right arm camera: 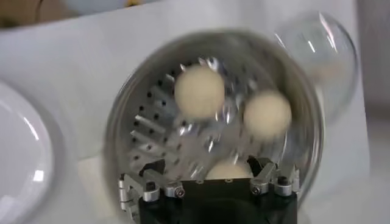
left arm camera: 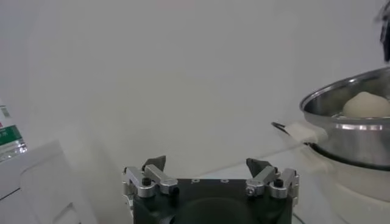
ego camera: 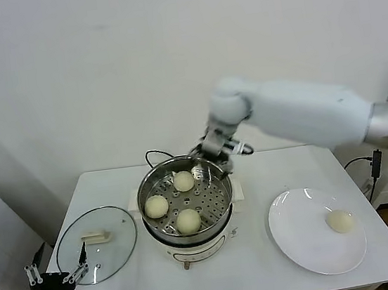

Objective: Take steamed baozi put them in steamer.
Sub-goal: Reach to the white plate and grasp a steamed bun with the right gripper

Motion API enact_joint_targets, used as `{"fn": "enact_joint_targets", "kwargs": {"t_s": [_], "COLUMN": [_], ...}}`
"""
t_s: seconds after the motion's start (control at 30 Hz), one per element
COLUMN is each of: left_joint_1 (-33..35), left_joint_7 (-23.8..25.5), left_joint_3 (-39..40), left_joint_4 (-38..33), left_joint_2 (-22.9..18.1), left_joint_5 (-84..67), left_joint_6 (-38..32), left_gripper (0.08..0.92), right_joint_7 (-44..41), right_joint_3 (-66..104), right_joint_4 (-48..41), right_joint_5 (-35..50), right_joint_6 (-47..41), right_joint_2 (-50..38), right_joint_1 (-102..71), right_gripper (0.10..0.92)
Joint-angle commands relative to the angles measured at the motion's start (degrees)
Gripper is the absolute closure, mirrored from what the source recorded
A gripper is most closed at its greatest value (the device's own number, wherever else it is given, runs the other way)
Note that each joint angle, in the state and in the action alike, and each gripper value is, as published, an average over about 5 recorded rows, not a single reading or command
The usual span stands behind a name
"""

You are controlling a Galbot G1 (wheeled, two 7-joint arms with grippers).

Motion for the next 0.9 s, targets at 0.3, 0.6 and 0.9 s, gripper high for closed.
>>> {"fn": "enact_joint_targets", "kwargs": {"t_s": [0.3, 0.6, 0.9], "left_joint_1": [-0.21, -0.13, 0.14], "left_joint_7": [-0.01, -0.01, -0.01], "left_joint_3": [1.04, 1.6, 1.99], "left_joint_4": [-0.17, -0.2, 0.02], "left_joint_2": [-1.47, -1.54, -1.86], "left_joint_5": [1.2, 2.1, 2.85], "left_joint_6": [0.34, 0.39, 0.26], "left_gripper": [0.177, 0.177, 0.177], "right_joint_7": [-0.74, -0.24, 1.23], "right_joint_3": [3.05, 12.75, 16.87], "right_joint_4": [-5.03, -5.05, -6.48], "right_joint_5": [-7.17, -12.75, -13.14], "right_joint_6": [-11.56, -11.37, -11.45], "right_joint_2": [-28.4, -31.09, -30.48], "right_joint_1": [-17.47, -31.44, -35.94], "right_gripper": [0.203, 0.203, 0.203]}}
